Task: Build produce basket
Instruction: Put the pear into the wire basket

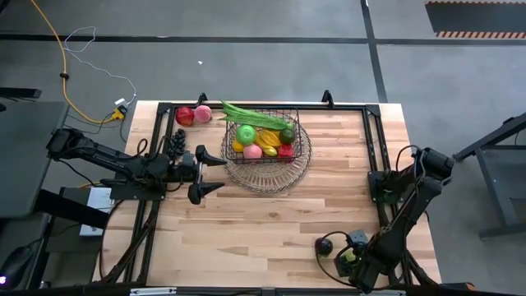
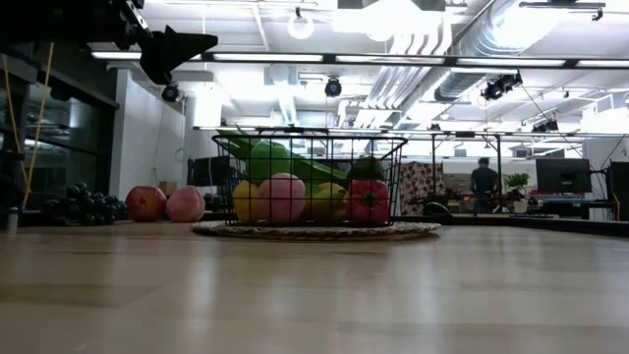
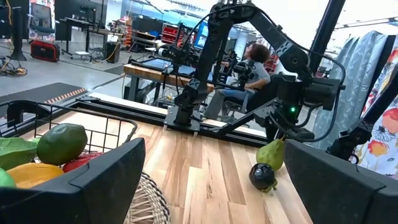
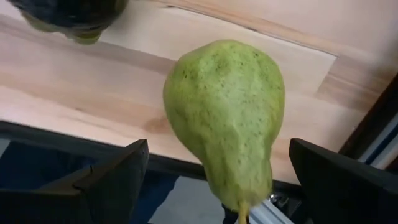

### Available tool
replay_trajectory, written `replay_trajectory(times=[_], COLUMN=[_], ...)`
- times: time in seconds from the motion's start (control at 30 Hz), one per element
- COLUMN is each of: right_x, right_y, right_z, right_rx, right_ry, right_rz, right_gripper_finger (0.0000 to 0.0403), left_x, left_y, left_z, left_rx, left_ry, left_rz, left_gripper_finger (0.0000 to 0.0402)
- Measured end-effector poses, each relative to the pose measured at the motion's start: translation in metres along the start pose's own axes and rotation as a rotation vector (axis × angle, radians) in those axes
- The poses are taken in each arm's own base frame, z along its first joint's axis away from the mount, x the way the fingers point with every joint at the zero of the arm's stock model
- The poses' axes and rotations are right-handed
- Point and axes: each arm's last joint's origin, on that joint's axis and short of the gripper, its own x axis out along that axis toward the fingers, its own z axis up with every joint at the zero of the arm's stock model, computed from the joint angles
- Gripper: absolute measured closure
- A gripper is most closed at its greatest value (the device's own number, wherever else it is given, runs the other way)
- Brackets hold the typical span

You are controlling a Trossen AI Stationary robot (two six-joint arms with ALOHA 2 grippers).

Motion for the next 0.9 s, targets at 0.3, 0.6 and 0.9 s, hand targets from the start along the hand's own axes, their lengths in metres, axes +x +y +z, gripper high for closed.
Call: replay_trajectory(times=[0.3, 0.6, 0.9], right_x=[0.024, 0.034, 0.034], right_y=[0.005, 0.005, 0.005], right_z=[-0.002, 0.001, 0.001], right_rx=[0.0, -0.01, -0.021], right_ry=[-0.022, -0.083, -0.093], right_rz=[-0.05, -0.077, -0.074], right_gripper_finger=[0.0024, 0.0024, 0.0043], left_x=[0.0, 0.0, 0.0], left_y=[0.0, 0.0, 0.0], left_z=[0.0, 0.0, 0.0], left_rx=[0.0, -0.001, -0.001], left_ry=[0.001, 0.001, 0.001], left_rz=[0.0, 0.0, 0.0], left_gripper_finger=[0.0033, 0.0033, 0.0033])
